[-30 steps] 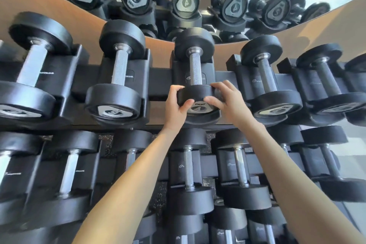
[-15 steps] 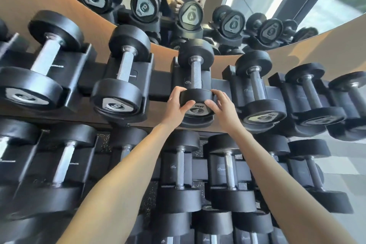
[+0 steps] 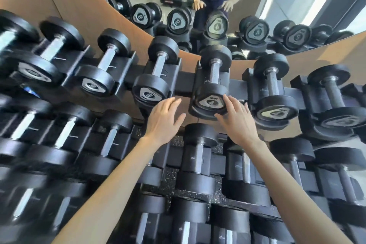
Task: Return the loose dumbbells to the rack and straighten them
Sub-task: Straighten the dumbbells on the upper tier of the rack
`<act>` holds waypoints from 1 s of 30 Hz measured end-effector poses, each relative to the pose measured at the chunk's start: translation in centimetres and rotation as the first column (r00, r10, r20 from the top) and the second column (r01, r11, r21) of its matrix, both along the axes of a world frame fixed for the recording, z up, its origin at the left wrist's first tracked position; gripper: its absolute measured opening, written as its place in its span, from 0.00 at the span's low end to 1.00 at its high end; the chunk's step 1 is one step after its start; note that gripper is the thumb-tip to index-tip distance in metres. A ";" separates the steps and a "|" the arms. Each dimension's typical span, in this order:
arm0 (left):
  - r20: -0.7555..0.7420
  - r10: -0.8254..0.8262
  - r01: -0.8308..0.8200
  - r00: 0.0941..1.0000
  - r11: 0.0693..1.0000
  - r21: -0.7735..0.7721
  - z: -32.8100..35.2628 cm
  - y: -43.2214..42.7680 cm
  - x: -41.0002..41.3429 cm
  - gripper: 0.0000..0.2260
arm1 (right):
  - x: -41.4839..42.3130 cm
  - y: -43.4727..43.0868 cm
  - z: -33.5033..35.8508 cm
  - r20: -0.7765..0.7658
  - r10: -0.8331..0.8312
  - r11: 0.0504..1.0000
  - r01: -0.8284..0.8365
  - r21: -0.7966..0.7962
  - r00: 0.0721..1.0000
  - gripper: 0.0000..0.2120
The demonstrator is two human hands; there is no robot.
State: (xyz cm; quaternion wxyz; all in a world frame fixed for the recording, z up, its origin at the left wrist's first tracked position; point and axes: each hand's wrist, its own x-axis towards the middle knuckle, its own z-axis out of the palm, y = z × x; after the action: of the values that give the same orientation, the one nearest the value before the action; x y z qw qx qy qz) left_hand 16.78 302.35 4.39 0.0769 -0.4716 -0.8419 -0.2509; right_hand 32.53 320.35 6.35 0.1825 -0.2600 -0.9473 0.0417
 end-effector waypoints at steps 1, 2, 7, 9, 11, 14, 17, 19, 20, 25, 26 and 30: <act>-0.053 0.011 -0.011 0.999 1.000 -0.016 0.2 -1.1 0.4 0.22 | 0.2 -1.0 0.0 -0.004 0.012 1.000 -0.012 0.026 1.000 0.30; -0.094 0.021 -0.024 0.995 0.999 -0.026 0.3 -2.2 0.7 0.22 | 0.2 -2.0 0.0 -0.012 0.031 0.999 -0.030 0.042 0.999 0.30; -0.144 0.070 -0.076 0.987 0.996 -0.040 -0.3 -6.2 0.8 0.24 | -0.3 -6.8 -1.1 0.008 0.104 0.994 -0.104 0.020 0.995 0.29; -0.144 0.074 -0.083 0.987 0.995 -0.058 -1.2 -7.4 0.1 0.25 | -1.0 -8.4 -2.1 0.036 0.117 0.993 -0.117 -0.003 0.993 0.29; -0.143 0.076 -0.088 0.987 0.993 -0.083 -2.1 -8.5 -0.9 0.26 | -1.8 -9.7 -3.3 0.065 0.117 0.993 -0.115 -0.033 0.991 0.29; -0.119 0.064 -0.078 0.991 0.990 -0.116 -3.5 -10.2 -2.9 0.25 | -3.3 -11.6 -4.9 0.107 0.095 0.993 -0.088 -0.075 0.990 0.29; -0.103 0.023 -0.036 0.994 0.991 -0.128 -4.2 -11.8 -5.5 0.25 | -5.1 -13.2 -5.7 0.121 0.070 0.994 -0.058 -0.096 0.990 0.29; -0.116 -0.027 0.013 0.993 0.993 -0.119 -4.0 -12.5 -8.0 0.26 | -6.9 -14.0 -5.5 0.101 0.054 0.994 -0.044 -0.104 0.993 0.29; -0.128 -0.048 0.034 0.991 0.994 -0.107 -3.8 -12.7 -9.3 0.26 | -7.8 -14.3 -5.3 0.092 0.052 0.993 -0.042 -0.107 0.994 0.29; -0.176 -0.113 0.114 0.978 0.993 -0.007 -1.2 -11.2 -15.2 0.26 | -11.9 -14.5 -2.7 -0.019 0.036 0.989 -0.039 -0.142 0.999 0.28; -0.176 -0.132 0.136 0.976 0.991 0.010 -0.6 -10.5 -16.0 0.26 | -12.5 -14.3 -2.1 -0.042 0.026 0.987 -0.032 -0.155 0.999 0.28; -0.167 -0.281 0.294 0.945 0.954 0.058 0.4 -6.9 -17.4 0.24 | -14.3 -12.8 -0.6 -0.089 -0.004 0.980 -0.014 -0.197 0.996 0.27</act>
State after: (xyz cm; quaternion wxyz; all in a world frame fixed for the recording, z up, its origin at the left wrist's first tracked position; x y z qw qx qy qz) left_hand -0.64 295.47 4.79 0.1247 -0.6040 -0.7444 -0.2558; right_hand 18.24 307.53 5.78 0.1979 -0.2724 -0.9300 0.1475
